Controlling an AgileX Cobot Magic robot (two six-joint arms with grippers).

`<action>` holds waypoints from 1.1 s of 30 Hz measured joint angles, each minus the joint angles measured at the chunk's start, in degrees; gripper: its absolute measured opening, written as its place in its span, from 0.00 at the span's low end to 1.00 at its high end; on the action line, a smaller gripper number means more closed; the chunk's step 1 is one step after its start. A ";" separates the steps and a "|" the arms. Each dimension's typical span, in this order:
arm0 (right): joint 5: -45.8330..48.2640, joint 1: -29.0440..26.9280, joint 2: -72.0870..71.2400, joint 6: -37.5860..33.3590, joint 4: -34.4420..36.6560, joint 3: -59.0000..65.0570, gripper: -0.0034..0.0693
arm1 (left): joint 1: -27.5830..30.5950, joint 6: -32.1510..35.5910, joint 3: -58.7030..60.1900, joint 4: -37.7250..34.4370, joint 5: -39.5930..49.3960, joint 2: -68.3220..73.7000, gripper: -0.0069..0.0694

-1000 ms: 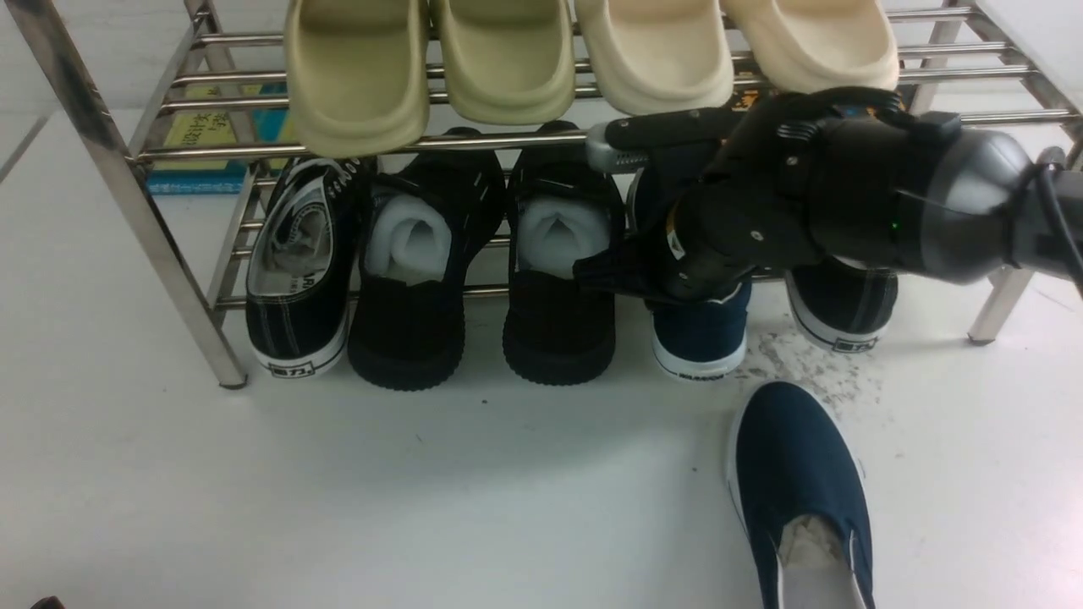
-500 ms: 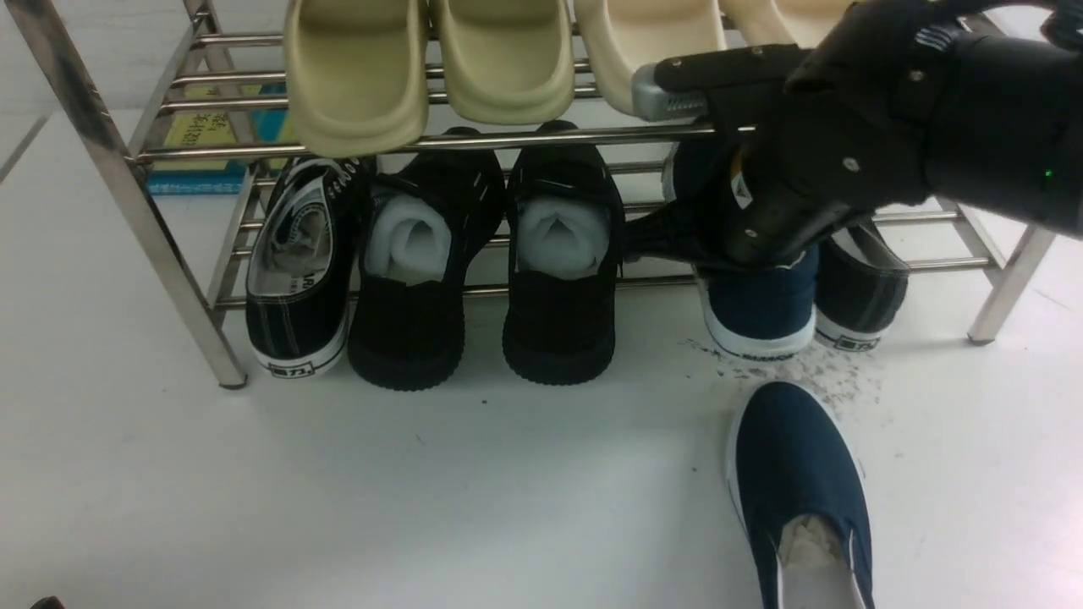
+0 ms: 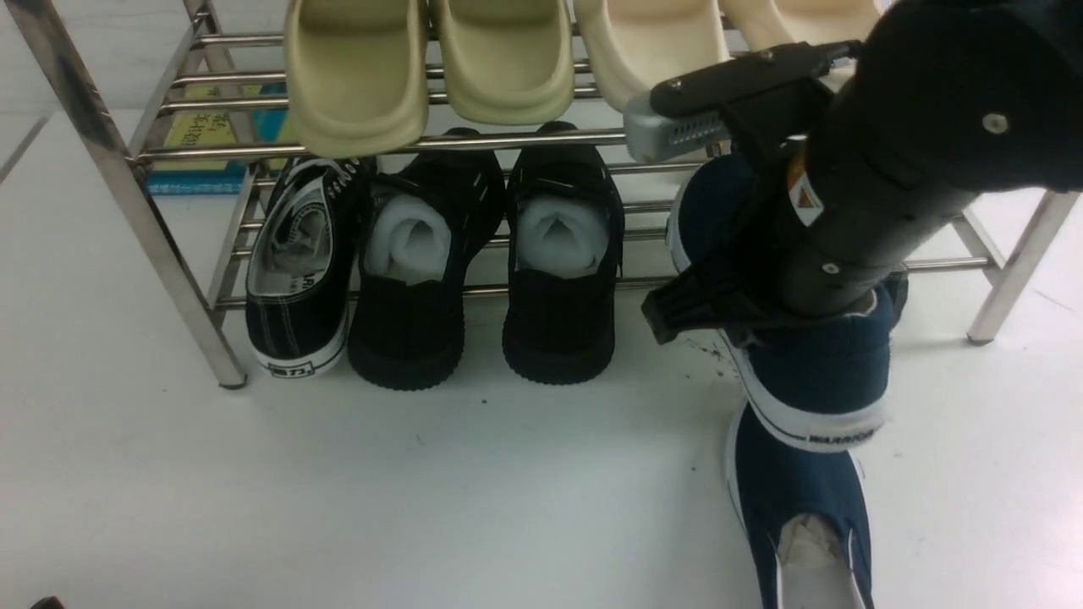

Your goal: Take the shoes off the shelf with your hand on the white table.

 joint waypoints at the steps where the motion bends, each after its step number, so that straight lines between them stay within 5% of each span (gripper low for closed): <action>1: 1.09 0.77 -0.75 0.00 0.18 0.00 0.10 | 0.00 0.00 0.00 0.00 0.00 0.00 0.40; 11: 4.99 11.01 -7.81 4.67 -0.04 0.00 0.10 | 0.00 0.00 0.00 0.04 0.00 0.00 0.40; 20: 4.68 29.55 -8.38 16.28 -3.82 0.59 0.10 | 0.00 0.00 0.00 0.04 0.00 0.00 0.40; 26: 3.66 38.65 -8.43 35.64 -12.89 8.09 0.11 | 0.00 0.00 0.00 0.04 0.00 0.00 0.40; 33: -4.37 39.90 -8.36 56.41 -21.75 20.45 0.12 | 0.00 0.00 0.00 0.04 0.00 0.00 0.40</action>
